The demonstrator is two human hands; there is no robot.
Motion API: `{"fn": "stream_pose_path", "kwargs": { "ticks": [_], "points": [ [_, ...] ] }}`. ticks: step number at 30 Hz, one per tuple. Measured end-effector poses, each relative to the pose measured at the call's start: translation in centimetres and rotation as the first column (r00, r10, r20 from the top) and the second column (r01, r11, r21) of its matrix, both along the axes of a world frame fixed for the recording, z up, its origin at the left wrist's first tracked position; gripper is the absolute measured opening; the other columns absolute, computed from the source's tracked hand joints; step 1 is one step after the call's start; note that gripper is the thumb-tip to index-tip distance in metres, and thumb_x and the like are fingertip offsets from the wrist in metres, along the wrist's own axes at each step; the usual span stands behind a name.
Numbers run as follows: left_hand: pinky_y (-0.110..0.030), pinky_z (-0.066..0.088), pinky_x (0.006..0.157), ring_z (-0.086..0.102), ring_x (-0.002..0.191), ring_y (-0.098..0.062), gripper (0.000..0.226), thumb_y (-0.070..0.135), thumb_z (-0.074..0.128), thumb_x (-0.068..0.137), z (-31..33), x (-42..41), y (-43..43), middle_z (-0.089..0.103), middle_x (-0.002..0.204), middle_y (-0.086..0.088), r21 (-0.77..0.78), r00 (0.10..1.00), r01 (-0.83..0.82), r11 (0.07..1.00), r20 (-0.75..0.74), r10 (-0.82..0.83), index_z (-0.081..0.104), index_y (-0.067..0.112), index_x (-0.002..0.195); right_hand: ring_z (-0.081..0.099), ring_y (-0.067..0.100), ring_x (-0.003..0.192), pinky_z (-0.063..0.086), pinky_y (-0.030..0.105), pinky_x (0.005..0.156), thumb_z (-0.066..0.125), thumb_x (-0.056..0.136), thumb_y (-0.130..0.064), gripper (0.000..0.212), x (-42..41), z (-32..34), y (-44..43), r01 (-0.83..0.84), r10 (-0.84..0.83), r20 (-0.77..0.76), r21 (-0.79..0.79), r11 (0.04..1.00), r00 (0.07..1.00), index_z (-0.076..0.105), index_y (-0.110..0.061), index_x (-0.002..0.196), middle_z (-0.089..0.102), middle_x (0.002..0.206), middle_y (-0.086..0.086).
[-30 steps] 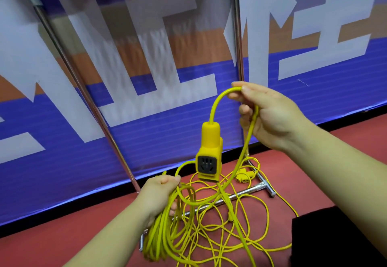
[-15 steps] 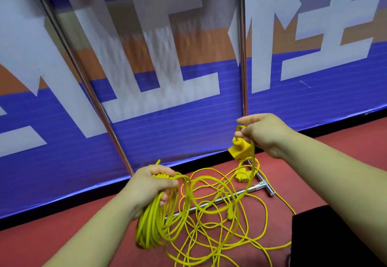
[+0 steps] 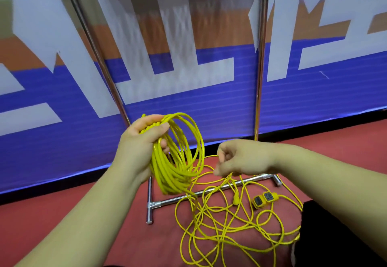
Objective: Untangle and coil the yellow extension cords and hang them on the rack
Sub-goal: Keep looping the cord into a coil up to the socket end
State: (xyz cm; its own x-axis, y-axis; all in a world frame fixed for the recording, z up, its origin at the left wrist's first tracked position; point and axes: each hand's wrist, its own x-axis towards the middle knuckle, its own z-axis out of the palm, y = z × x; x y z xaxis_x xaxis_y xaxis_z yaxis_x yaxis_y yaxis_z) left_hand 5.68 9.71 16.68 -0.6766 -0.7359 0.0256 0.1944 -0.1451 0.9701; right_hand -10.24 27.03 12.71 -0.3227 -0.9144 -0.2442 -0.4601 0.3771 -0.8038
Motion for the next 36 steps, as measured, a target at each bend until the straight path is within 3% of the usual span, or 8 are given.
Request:
{"fn": "stream_pose_path", "kwargs": {
  "ticks": [2, 7, 13, 18, 22, 25, 30, 36],
  "points": [
    [-0.023, 0.043, 0.042, 0.048, 0.042, -0.012, 0.016, -0.001, 0.063, 0.091, 0.5, 0.1, -0.2, 0.06, 0.064, -0.005, 0.056, 0.996, -0.038, 0.998, -0.073, 0.042, 0.063, 0.012, 0.1, 0.06, 0.015, 0.071, 0.051, 0.042, 0.069, 0.079, 0.071, -0.048, 0.041, 1.5, -1.2, -0.9, -0.097, 0.099, -0.088, 0.024, 0.995, 0.991, 0.05, -0.021, 0.078, 0.073, 0.088, 0.009],
    [-0.021, 0.045, 0.043, 0.051, 0.043, -0.01, 0.013, 0.002, 0.062, 0.092, 1.3, 0.8, -0.9, 0.063, 0.067, -0.004, 0.135, 0.984, -0.086, 0.987, -0.142, 0.105, 0.061, 0.014, 0.098, 0.066, 0.024, 0.105, 0.052, 0.046, 0.09, 0.079, 0.075, -0.046, 0.04, 4.5, -3.9, -2.6, -0.125, 0.114, -0.137, -0.071, 0.99, 0.984, 0.042, -0.031, 0.079, 0.069, 0.111, 0.005],
    [-0.02, 0.046, 0.042, 0.051, 0.045, -0.007, 0.011, 0.006, 0.059, 0.095, 1.6, 2.2, -2.4, 0.06, 0.072, -0.004, 0.23, 0.977, -0.048, 0.972, -0.19, 0.093, 0.059, 0.016, 0.097, 0.036, 0.008, 0.057, 0.036, 0.029, 0.058, 0.074, 0.088, -0.022, 0.042, 4.9, -7.0, -4.1, -0.161, 0.16, -0.027, -0.071, 0.984, 0.987, 0.034, -0.023, 0.075, 0.048, 0.068, -0.004],
    [-0.019, 0.046, 0.042, 0.05, 0.045, -0.004, 0.008, 0.011, 0.054, 0.098, 1.9, 4.1, -4.6, 0.056, 0.076, -0.002, 0.316, 0.957, 0.022, 0.949, -0.28, 0.072, 0.053, 0.019, 0.096, 0.048, 0.011, 0.063, 0.036, 0.029, 0.064, 0.069, 0.088, -0.05, 0.036, 2.7, -8.7, -2.5, -0.151, 0.117, 0.194, 0.174, 0.973, 0.974, 0.057, -0.017, 0.079, 0.073, 0.074, 0.001],
    [-0.019, 0.047, 0.043, 0.05, 0.046, -0.004, 0.01, 0.011, 0.057, 0.092, 1.6, 5.7, -6.3, 0.055, 0.078, -0.003, 0.316, 0.948, 0.032, 0.948, -0.31, 0.071, 0.054, 0.02, 0.094, 0.048, 0.013, 0.048, 0.044, 0.024, 0.055, 0.062, 0.09, -0.054, 0.041, 1.1, -7.5, -2.2, 0.061, -0.123, 0.386, 0.168, 0.984, 0.914, 0.052, -0.017, 0.079, 0.048, 0.054, -0.002],
    [-0.02, 0.046, 0.043, 0.048, 0.044, -0.007, 0.019, 0.007, 0.063, 0.081, 1.2, 6.4, -6.3, 0.057, 0.074, -0.005, 0.182, 0.977, 0.012, 0.983, -0.21, 0.027, 0.058, 0.02, 0.094, 0.027, 0.014, 0.046, 0.036, 0.023, 0.048, 0.068, 0.088, -0.051, 0.039, 0.5, -6.1, -3.0, 0.288, -0.308, 0.394, 0.111, 0.951, 0.866, 0.045, -0.02, 0.082, 0.03, 0.056, -0.001],
    [-0.027, 0.047, 0.044, 0.049, 0.043, -0.016, 0.021, -0.008, 0.066, 0.086, 0.1, 5.9, -3.8, 0.054, 0.058, -0.007, -0.203, 0.986, 0.066, 0.977, 0.164, -0.033, 0.065, 0.01, 0.097, 0.035, 0.015, 0.048, 0.037, 0.029, 0.054, 0.063, 0.089, -0.013, 0.017, 0.4, -1.4, -4.1, 0.536, -0.412, 0.551, -0.078, 0.841, 0.726, 0.049, -0.015, 0.08, 0.041, 0.058, 0.004],
    [-0.026, 0.047, 0.043, 0.049, 0.045, -0.015, 0.022, -0.008, 0.066, 0.087, -1.8, 3.9, -2.4, 0.056, 0.061, -0.01, 0.003, 0.97, 0.107, 0.994, 0.221, -0.105, 0.066, 0.008, 0.102, 0.049, 0.013, 0.057, 0.047, 0.028, 0.068, 0.063, 0.082, -0.006, 0.008, 1.9, 3.6, -2.7, 0.337, -0.03, 0.651, -0.352, 0.873, 0.758, 0.058, -0.012, 0.082, 0.051, 0.062, 0.0]
  ]
}}
